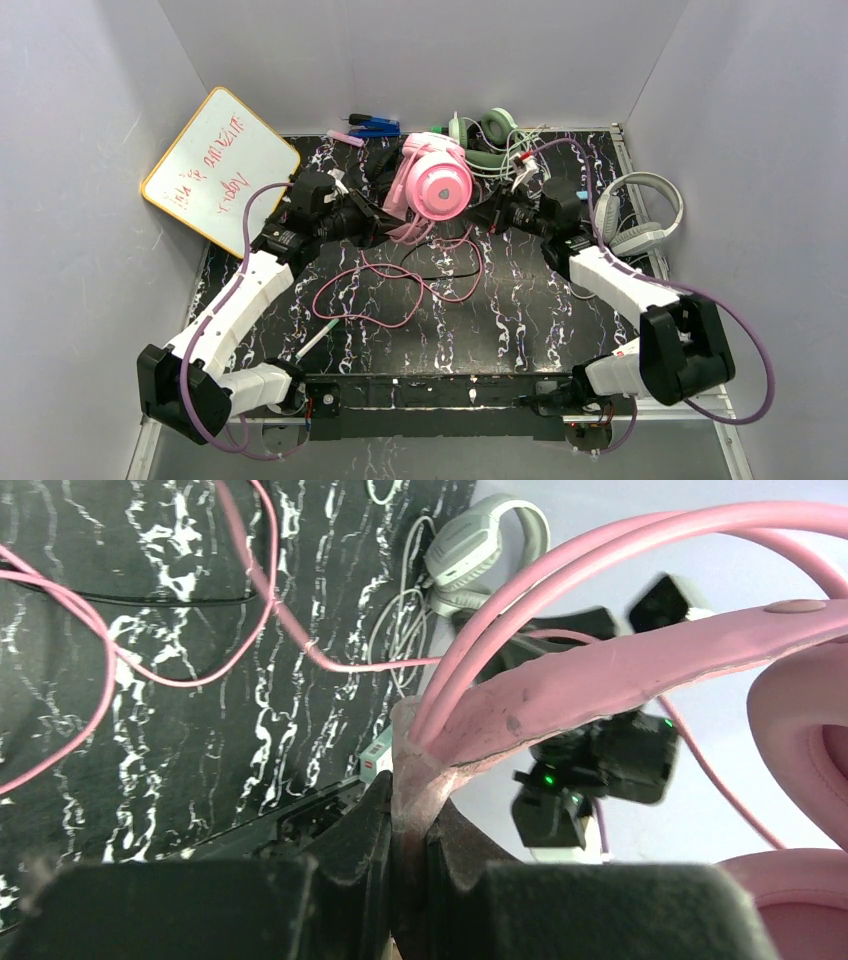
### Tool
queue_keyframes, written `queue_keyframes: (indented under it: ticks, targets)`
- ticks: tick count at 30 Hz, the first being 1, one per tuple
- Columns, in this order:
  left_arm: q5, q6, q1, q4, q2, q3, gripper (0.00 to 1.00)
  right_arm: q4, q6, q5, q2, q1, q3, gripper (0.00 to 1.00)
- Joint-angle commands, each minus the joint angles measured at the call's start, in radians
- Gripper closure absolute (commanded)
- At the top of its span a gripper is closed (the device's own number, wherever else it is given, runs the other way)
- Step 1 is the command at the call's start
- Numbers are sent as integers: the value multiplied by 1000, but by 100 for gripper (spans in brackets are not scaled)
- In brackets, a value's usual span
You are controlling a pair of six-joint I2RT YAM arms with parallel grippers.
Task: Wrap the headphones
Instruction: Untie the headphones cable from the headphones.
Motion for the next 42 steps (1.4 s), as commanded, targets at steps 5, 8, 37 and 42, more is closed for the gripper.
queue_keyframes:
  ticks: [5,8,37,42]
  targets:
    - [110,-75,-52,186,-22,51,100,164,165,-218,96,7,0,94]
    - [98,-92,-72,203,-14,51,100,194,183,-235,100,34,-18,90]
    - [-643,-152,-123,-167,-11,356,100,384,332,-135,66,379,-222,99]
    - [-1026,-46,-123,-398,-2,490,100,52,232,-80,-11,470,-140,99]
